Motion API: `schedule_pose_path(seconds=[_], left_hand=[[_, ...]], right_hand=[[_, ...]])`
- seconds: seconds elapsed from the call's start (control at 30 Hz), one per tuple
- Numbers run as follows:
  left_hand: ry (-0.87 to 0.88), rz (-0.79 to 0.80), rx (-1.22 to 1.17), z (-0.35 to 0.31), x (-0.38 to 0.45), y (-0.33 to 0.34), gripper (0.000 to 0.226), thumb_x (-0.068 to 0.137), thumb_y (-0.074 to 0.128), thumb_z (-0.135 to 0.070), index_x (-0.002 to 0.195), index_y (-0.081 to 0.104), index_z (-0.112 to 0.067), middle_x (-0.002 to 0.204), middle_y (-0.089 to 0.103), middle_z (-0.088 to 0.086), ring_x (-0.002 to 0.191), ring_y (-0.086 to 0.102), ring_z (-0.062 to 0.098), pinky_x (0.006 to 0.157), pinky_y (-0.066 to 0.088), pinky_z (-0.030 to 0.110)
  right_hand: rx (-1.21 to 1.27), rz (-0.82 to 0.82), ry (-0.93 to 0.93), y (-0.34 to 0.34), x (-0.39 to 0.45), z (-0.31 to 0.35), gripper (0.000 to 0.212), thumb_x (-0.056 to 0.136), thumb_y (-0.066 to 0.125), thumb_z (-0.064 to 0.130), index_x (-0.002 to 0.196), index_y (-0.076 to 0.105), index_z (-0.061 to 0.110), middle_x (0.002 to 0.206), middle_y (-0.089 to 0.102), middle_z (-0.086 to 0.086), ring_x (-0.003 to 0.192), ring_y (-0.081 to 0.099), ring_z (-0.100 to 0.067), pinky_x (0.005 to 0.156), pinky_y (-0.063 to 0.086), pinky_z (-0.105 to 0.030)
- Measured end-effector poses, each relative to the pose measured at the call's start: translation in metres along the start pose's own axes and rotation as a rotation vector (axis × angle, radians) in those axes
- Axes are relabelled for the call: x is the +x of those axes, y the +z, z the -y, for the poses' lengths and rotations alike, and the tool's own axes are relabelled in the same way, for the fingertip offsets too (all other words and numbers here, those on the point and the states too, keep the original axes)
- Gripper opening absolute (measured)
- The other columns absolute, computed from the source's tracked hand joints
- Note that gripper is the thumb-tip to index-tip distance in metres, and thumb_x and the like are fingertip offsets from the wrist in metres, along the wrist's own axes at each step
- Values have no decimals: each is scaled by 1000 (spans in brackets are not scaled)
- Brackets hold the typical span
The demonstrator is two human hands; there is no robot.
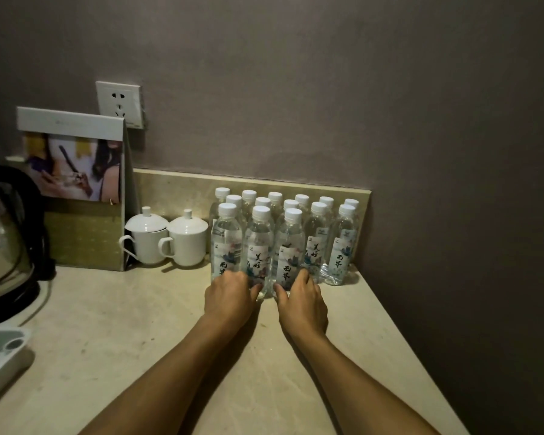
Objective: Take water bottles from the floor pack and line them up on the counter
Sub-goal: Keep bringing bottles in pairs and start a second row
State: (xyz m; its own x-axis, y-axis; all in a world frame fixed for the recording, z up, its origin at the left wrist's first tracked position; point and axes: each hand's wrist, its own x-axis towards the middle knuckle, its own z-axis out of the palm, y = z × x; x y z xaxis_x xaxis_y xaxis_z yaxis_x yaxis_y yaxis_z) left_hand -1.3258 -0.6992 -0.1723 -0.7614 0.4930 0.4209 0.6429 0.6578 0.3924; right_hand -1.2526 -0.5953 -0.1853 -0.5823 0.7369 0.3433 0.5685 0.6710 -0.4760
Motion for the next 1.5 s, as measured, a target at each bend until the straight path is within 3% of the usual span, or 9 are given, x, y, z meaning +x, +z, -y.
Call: schedule_pose_path(seconds=[0.43, 0.9, 1.07, 1.27, 1.5], left_hand=[[30, -1, -21, 4, -1, -1, 25, 94, 58, -40, 103, 70, -21, 92, 67, 0, 76, 55, 12, 70, 50, 26], [-15, 28, -31, 2, 0, 0, 25, 93, 59, -40, 99, 70, -19, 86, 67, -1, 76, 60, 14, 71, 55, 30], [-8, 25, -13, 0, -1, -2, 24, 95, 57, -39, 102, 70, -19, 79, 56, -5, 74, 54, 12, 66, 46, 26], [-7, 28, -9, -1, -3, -6, 25, 95, 57, -38, 106, 69, -19, 91, 66, 0, 75, 51, 11, 66, 43, 25], [-84, -32, -48, 26, -10, -16, 29, 91, 57, -48, 90, 67, -20, 76, 64, -5, 68, 61, 12, 64, 56, 32]], right_hand=[[12, -19, 10, 0, -1, 0, 57, 96, 48, 45, 140, 33, 12, 138, 49, -7, 125, 47, -25, 93, 45, -35], [37, -22, 45, 5, 1, -3, 57, 94, 50, 50, 137, 36, 16, 135, 52, -4, 121, 49, -24, 87, 47, -38], [44, -22, 44, 5, 1, -4, 55, 93, 51, 51, 134, 37, 17, 132, 53, -4, 120, 50, -25, 86, 49, -39], [30, -18, 32, 5, 0, -3, 56, 94, 49, 50, 136, 37, 16, 134, 52, -4, 121, 49, -25, 89, 48, -39], [20, 14, 29, 5, -1, -3, 63, 94, 47, 53, 140, 34, 11, 139, 49, -8, 126, 45, -27, 92, 45, -38]])
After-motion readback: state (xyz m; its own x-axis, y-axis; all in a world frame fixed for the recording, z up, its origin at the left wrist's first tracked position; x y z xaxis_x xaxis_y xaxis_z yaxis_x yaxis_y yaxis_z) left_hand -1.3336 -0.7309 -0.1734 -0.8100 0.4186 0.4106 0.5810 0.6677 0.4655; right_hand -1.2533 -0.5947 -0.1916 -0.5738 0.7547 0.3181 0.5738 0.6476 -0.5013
